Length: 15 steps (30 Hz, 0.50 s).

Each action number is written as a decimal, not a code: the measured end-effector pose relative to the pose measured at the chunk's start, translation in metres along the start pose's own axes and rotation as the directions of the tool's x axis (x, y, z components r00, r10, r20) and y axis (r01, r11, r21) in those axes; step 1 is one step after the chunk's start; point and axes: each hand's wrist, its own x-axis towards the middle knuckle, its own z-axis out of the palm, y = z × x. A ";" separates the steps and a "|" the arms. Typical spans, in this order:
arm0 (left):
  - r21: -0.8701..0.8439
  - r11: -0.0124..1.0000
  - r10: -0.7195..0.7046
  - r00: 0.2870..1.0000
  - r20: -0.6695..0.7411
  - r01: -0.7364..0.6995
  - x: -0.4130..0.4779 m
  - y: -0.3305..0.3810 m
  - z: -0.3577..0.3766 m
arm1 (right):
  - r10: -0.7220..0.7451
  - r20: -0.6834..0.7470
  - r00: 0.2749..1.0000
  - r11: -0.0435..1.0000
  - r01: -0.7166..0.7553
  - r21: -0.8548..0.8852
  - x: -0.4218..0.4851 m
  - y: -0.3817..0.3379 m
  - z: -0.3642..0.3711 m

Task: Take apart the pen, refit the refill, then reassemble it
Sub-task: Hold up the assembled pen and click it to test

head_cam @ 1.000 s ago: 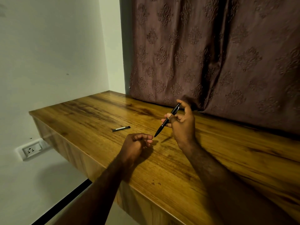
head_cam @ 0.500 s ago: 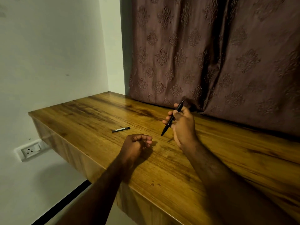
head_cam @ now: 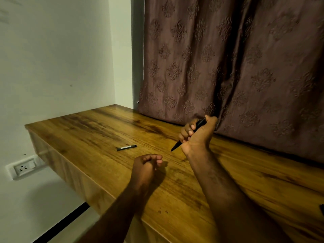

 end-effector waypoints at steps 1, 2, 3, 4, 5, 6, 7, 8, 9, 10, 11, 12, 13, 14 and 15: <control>0.035 0.999 0.023 1.000 0.002 -0.023 0.000 0.000 0.002 | 0.005 0.017 1.000 1.000 -0.005 0.007 0.001 0.000 0.000; 0.068 0.997 0.042 0.999 0.004 -0.042 0.001 -0.001 0.003 | 0.013 0.033 0.999 1.000 -0.013 0.009 0.002 0.001 0.000; 0.083 0.995 0.048 0.999 0.010 -0.049 0.001 -0.002 0.004 | 0.017 0.041 0.999 1.000 -0.017 0.006 0.003 0.002 0.000; 0.073 0.997 0.038 0.999 0.013 -0.038 0.001 -0.003 0.004 | 0.018 0.040 0.999 1.000 -0.018 0.000 0.004 0.004 0.001; 0.056 0.998 0.025 1.000 0.017 -0.026 0.002 -0.004 0.003 | 0.017 0.039 0.999 1.000 -0.017 -0.009 0.004 0.005 0.001; 0.043 0.999 0.017 1.000 0.020 -0.018 0.004 -0.004 0.002 | 0.016 0.044 0.999 1.000 -0.015 -0.013 0.004 0.007 0.001; 0.035 0.999 0.013 1.000 0.025 -0.014 0.005 -0.005 0.001 | 0.014 0.054 0.998 1.000 -0.013 -0.012 0.005 0.009 0.001; 0.031 0.999 0.009 0.999 0.032 -0.010 0.006 -0.006 0.001 | 0.013 0.062 0.998 1.000 -0.013 -0.010 0.005 0.010 0.001; 0.029 1.000 0.001 0.999 0.042 -0.002 0.007 -0.007 0.001 | 0.015 0.068 0.998 1.000 -0.014 -0.010 0.005 0.010 0.000; 0.024 1.000 -0.012 0.999 0.050 0.011 0.007 -0.007 0.001 | 0.018 0.069 0.997 1.000 -0.017 -0.018 0.005 0.011 0.000; 0.013 1.000 -0.023 0.998 0.059 0.022 0.008 -0.008 0.001 | 0.022 0.069 0.997 0.999 -0.020 -0.032 0.005 0.011 0.001; -0.005 0.999 -0.034 0.997 0.067 0.035 0.009 -0.008 0.000 | 0.027 0.068 0.997 0.999 -0.024 -0.049 0.005 0.012 0.001; -0.029 0.998 -0.046 0.996 0.078 0.049 0.010 -0.008 -0.001 | 0.030 0.068 0.997 0.998 -0.026 -0.061 0.004 0.012 0.001; -0.045 0.997 -0.053 0.995 0.090 0.057 0.011 -0.009 -0.001 | 0.027 0.069 0.997 0.998 -0.023 -0.061 0.004 0.012 0.001; -0.054 0.997 -0.054 0.993 0.102 0.060 0.012 -0.009 -0.001 | 0.021 0.071 0.997 0.998 -0.017 -0.052 0.003 0.012 0.001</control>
